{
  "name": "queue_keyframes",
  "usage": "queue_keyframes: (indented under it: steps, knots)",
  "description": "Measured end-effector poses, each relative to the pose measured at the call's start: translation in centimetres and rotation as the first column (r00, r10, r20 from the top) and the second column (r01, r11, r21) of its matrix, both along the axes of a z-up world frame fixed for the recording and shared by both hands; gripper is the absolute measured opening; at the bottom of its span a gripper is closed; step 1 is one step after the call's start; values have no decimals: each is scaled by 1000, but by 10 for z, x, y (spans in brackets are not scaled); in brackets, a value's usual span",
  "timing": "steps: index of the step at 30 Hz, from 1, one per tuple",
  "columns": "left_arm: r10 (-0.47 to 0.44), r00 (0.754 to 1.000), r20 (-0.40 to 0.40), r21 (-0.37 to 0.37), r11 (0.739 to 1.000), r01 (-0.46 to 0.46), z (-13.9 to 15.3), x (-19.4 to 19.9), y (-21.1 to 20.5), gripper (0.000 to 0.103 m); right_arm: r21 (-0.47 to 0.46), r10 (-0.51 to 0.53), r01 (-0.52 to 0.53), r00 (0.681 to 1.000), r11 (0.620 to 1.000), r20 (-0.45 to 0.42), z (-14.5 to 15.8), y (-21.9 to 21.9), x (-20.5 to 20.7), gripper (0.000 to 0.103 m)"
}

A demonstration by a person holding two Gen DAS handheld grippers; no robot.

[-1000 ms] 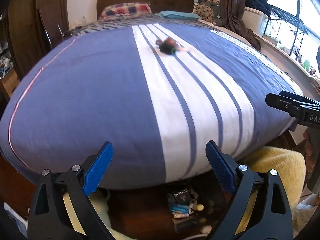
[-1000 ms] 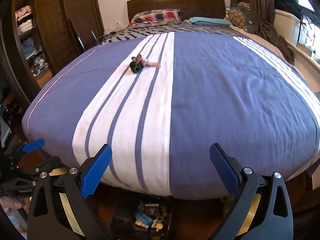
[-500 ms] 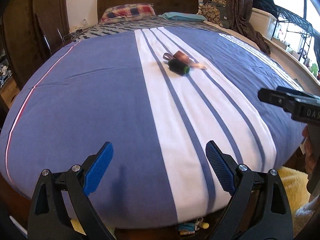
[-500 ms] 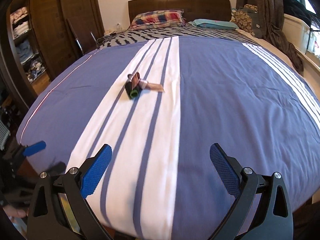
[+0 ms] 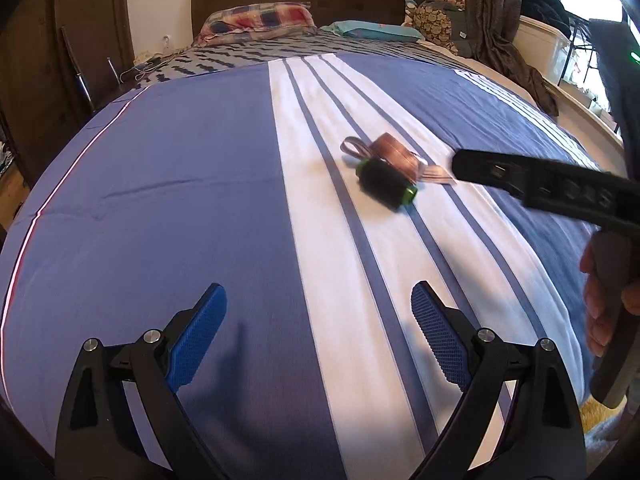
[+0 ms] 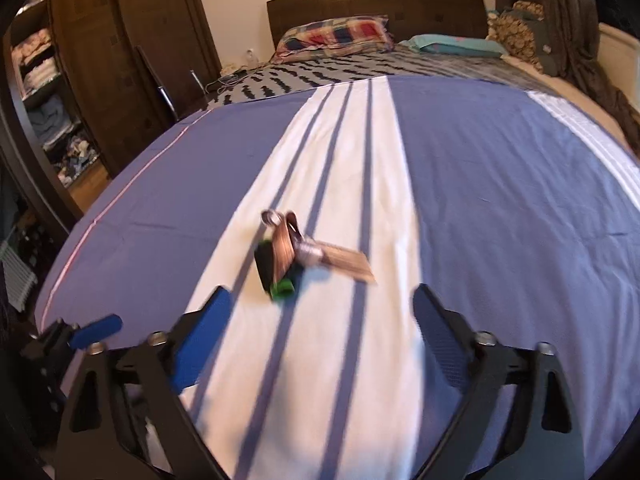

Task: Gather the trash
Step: 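Grasp the brown ribbon with the right tool while the left tool grasps the black roll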

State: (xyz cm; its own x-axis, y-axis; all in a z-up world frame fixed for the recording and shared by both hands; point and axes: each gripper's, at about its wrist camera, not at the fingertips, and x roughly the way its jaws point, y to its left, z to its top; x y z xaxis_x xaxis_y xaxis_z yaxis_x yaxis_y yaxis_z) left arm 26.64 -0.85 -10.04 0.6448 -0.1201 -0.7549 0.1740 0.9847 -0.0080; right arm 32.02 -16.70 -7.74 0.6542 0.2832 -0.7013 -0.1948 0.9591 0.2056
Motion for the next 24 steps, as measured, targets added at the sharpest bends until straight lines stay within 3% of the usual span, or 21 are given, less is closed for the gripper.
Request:
queue_keyframes:
  steps: [5, 9, 14, 15, 20, 24]
  knots:
    - [-9, 1000, -7, -2, 1000, 9, -7, 16, -4, 89, 51, 23, -21, 999, 998, -49, -14, 12, 36, 58]
    - [-15, 1000, -12, 1, 1000, 15, -11, 27, -8, 89, 57, 55, -50, 995, 997, -79, -23, 21, 50, 49]
    - [-15, 1000, -18, -5, 1000, 15, -13, 41, -11, 89, 31, 76, -74, 994, 997, -83, -27, 26, 58, 10]
    - [-15, 1000, -18, -5, 1000, 15, -13, 44, -13, 89, 10, 76, -75, 994, 997, -77, -26, 26, 58, 7]
    - [-24, 1000, -18, -29, 999, 24, -13, 62, -26, 89, -55, 48, -50, 998, 997, -34, -17, 9, 59, 4]
    - [-44, 999, -24, -46, 998, 43, -14, 76, -44, 89, -89, -39, 40, 999, 995, 17, -5, -18, 57, 4]
